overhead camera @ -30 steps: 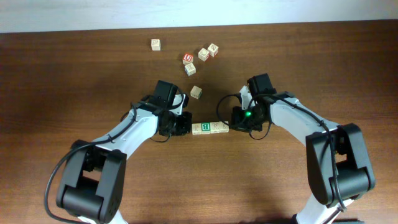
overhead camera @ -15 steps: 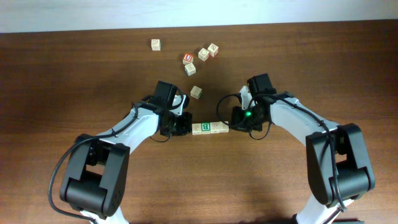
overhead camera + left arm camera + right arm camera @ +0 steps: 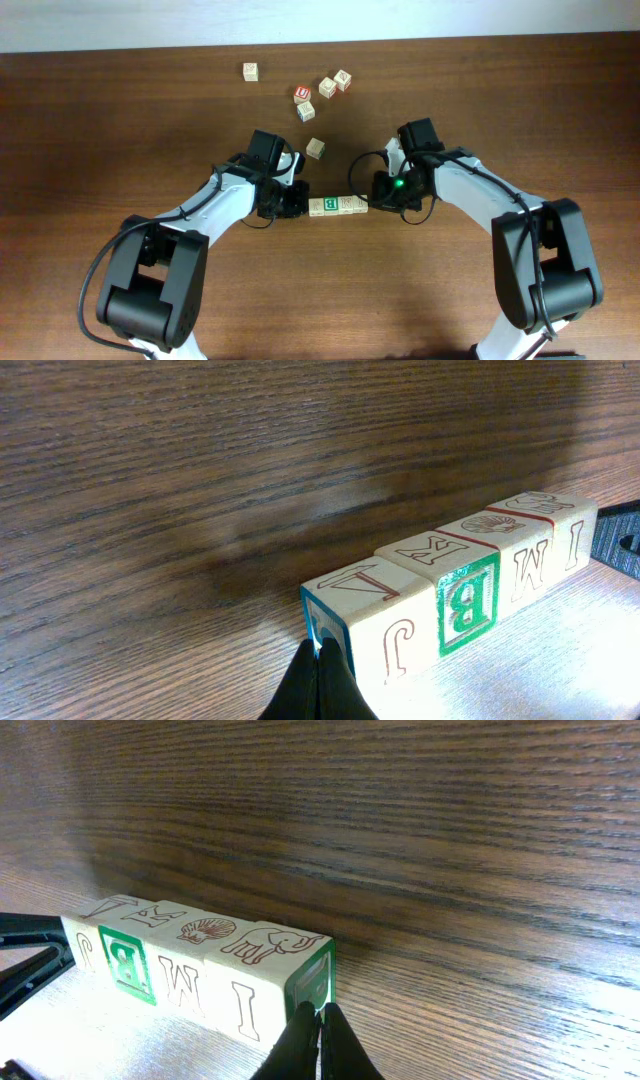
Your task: Rotate 4 blocks
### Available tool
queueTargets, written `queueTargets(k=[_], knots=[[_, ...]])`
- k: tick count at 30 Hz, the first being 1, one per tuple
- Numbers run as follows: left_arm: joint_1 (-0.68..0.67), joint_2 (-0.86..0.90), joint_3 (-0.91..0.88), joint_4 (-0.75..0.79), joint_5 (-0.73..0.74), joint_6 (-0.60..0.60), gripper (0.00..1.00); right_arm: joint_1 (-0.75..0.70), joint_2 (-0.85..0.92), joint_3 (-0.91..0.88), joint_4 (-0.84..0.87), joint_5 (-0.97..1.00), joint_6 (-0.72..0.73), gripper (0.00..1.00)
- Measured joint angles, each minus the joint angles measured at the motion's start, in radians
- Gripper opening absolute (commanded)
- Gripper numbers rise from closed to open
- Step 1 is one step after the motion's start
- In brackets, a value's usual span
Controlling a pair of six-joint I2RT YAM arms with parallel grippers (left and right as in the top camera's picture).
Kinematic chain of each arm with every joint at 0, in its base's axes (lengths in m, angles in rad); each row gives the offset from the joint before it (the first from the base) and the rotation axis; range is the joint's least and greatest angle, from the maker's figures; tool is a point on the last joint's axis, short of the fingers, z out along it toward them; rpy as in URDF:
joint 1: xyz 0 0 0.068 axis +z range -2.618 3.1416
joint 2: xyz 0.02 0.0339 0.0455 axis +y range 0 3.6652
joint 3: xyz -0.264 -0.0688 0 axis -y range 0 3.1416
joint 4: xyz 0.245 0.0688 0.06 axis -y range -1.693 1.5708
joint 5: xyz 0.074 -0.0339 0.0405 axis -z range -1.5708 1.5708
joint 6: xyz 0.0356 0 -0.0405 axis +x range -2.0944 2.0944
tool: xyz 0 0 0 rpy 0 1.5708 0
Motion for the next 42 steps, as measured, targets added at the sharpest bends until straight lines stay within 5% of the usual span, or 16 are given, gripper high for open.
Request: queueTargets(k=[42], knots=[[0.000, 0.000, 0.000, -0.004, 0.000, 0.000, 0.00, 0.002, 0.000, 0.000, -0.015, -0.003, -0.054, 0.04]])
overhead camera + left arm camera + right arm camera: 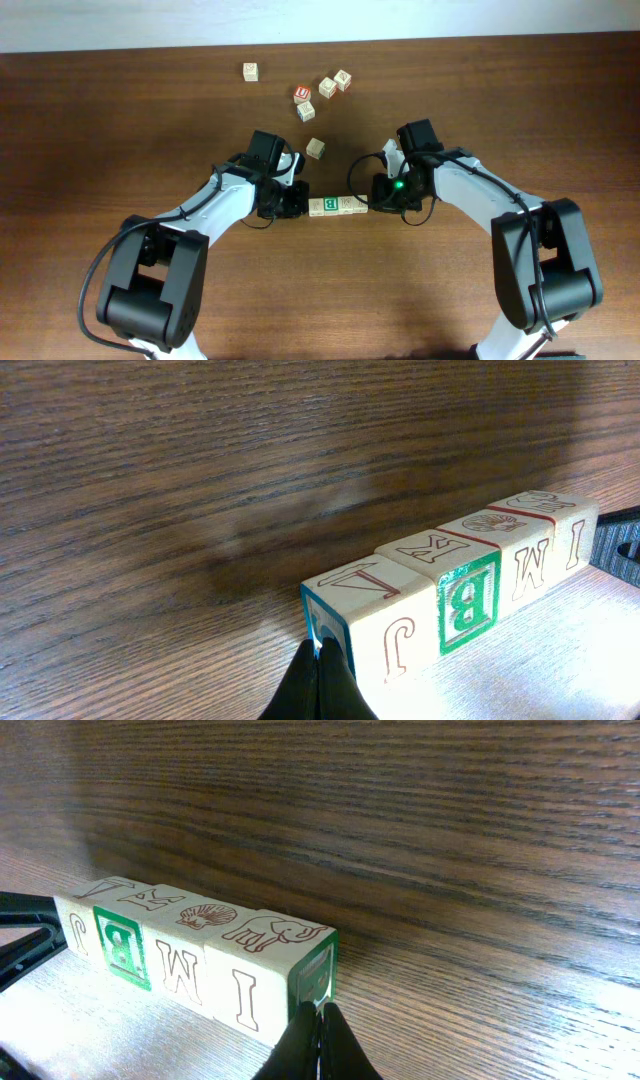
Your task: Rotate 4 blocks
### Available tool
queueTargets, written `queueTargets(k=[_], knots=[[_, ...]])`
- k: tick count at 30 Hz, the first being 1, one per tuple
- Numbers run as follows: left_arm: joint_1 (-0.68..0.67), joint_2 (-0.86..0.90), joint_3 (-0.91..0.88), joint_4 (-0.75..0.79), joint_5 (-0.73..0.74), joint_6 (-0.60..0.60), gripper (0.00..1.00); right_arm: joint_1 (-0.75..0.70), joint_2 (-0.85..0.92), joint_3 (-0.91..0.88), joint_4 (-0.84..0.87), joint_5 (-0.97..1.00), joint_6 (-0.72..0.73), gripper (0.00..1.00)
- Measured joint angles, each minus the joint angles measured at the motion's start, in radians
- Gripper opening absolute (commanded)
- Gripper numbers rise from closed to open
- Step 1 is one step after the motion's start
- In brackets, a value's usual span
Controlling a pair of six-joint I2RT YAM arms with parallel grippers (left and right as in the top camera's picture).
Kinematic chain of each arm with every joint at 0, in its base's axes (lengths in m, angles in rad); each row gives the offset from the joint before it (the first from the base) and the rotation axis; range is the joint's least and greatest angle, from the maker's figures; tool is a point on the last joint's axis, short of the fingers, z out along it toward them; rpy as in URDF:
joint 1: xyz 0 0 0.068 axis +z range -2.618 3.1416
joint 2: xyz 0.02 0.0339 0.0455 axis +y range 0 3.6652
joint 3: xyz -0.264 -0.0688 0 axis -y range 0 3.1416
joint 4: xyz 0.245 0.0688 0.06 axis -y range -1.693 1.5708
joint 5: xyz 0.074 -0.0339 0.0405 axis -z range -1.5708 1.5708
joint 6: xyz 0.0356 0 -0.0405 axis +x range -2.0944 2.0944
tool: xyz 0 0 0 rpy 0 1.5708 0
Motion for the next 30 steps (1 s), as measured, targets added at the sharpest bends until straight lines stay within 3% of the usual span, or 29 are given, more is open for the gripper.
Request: queueTargets(k=[30], knots=[[0.015, 0.000, 0.000, -0.006, -0.024, 0.000, 0.00, 0.044, 0.000, 0.008, 0.010, 0.014, -0.026, 0.05]])
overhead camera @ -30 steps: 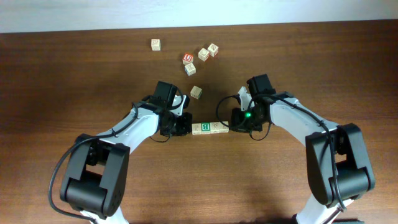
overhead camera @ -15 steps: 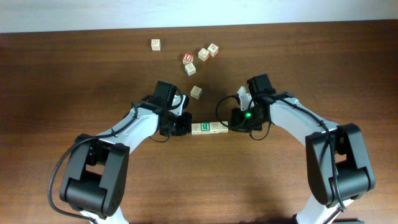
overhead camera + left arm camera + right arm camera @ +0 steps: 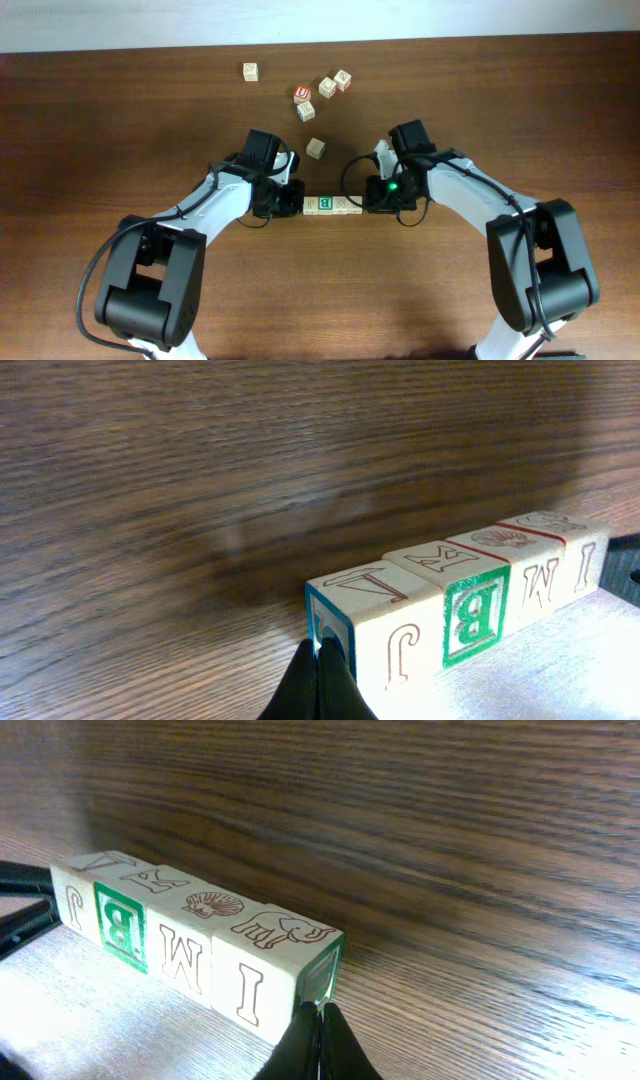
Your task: Rotate 4 blocks
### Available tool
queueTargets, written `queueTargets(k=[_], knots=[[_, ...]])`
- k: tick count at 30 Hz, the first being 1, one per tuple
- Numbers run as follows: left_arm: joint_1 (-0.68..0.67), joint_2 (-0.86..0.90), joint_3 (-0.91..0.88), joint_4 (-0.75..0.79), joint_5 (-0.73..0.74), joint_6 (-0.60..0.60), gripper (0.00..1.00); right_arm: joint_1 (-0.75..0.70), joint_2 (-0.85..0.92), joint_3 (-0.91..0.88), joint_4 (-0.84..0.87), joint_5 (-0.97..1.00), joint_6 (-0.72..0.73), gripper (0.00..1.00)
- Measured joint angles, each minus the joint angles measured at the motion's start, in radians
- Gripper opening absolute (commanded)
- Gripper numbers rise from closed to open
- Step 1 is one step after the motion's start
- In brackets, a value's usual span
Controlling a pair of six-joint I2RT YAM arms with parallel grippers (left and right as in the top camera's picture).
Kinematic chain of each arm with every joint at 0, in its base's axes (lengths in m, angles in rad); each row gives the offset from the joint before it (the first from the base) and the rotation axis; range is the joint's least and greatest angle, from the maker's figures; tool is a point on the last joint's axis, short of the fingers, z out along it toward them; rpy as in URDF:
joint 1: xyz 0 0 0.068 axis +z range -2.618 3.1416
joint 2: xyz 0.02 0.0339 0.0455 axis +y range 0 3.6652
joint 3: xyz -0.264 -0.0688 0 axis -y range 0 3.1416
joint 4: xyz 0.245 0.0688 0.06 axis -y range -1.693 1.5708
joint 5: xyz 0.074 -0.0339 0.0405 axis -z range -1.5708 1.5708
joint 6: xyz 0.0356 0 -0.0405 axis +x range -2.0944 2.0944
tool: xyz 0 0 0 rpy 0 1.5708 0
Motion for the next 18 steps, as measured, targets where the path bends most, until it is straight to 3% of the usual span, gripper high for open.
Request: queueTargets(k=[18], knots=[[0.002, 0.000, 0.000, -0.002, -0.016, 0.000, 0.00, 0.020, -0.038, 0.010, -0.002, 0.021, 0.000, 0.04]])
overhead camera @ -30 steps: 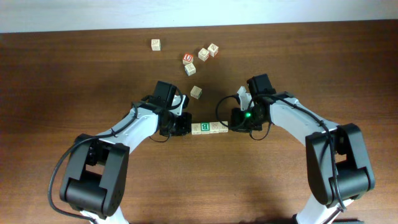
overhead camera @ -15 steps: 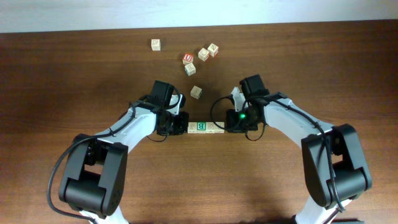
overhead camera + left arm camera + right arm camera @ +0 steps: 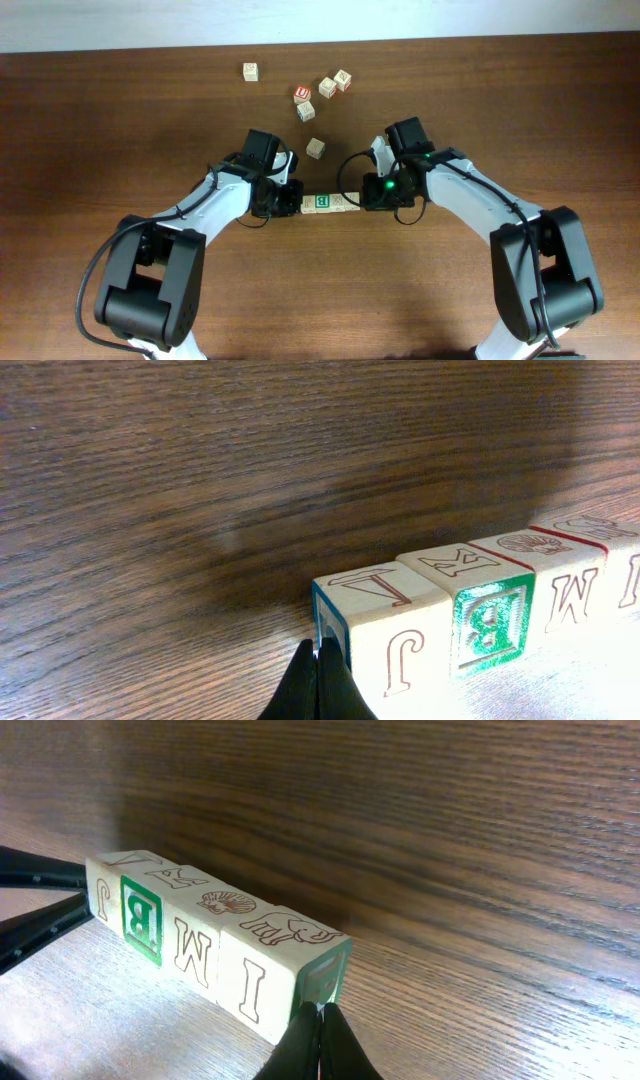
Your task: Rotate 4 blocks
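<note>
A row of wooden letter blocks (image 3: pixel 330 203) lies end to end on the table, its near faces reading J, B, M, I. My left gripper (image 3: pixel 299 204) is shut, its tip against the blue-edged end of the J block (image 3: pixel 400 635). My right gripper (image 3: pixel 364 202) is shut too, its tip against the green-edged end of the I block (image 3: pixel 255 985). In the left wrist view the closed fingertips (image 3: pixel 318 665) touch the row's end; in the right wrist view the fingertips (image 3: pixel 320 1020) do the same. The row sits pinched lengthwise between both tips.
Several loose blocks lie farther back: one at the far left (image 3: pixel 250 71), a red one (image 3: pixel 302 93), two near it (image 3: pixel 327 87) (image 3: pixel 343 79), one below (image 3: pixel 306 110), and one (image 3: pixel 316 148) just behind the row. The brown table (image 3: pixel 120 120) stretches on all sides.
The row and both grippers sit slightly farther left and back on the table. In the left wrist view the row's far end has swung toward the right edge. Both grippers stay shut.
The block row was pinched end to end between my two shut grippers at the table's middle. It stayed there at the second moment. Then row and grippers stood a little to the left, and now a little more left and back.
</note>
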### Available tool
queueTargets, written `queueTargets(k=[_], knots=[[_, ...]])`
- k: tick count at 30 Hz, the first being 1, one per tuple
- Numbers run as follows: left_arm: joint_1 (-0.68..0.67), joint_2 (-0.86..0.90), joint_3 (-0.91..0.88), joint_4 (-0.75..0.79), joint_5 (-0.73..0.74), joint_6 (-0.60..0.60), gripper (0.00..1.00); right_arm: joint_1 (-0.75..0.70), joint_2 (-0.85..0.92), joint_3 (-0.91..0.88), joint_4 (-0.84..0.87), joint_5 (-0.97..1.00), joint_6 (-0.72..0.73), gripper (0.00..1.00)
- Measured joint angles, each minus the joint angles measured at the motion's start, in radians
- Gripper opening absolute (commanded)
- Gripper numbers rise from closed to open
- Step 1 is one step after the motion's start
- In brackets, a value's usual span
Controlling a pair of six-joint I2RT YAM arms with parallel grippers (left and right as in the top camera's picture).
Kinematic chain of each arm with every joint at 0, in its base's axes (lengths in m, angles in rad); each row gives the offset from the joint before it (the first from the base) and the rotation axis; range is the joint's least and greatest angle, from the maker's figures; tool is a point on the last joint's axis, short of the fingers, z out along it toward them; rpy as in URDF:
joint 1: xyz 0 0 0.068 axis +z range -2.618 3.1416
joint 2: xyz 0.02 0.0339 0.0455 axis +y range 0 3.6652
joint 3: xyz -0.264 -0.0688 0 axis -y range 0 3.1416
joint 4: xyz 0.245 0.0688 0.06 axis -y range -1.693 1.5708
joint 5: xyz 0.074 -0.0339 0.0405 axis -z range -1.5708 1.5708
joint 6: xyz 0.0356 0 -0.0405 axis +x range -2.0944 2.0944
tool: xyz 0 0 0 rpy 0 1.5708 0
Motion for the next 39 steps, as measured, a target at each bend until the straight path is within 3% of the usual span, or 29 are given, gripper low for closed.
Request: queueTargets(k=[39], knots=[[0.016, 0.000, 0.019, -0.159, -0.201, 0.019, 0.00, 0.182, -0.021, 0.140, -0.059, 0.100, 0.009, 0.04]])
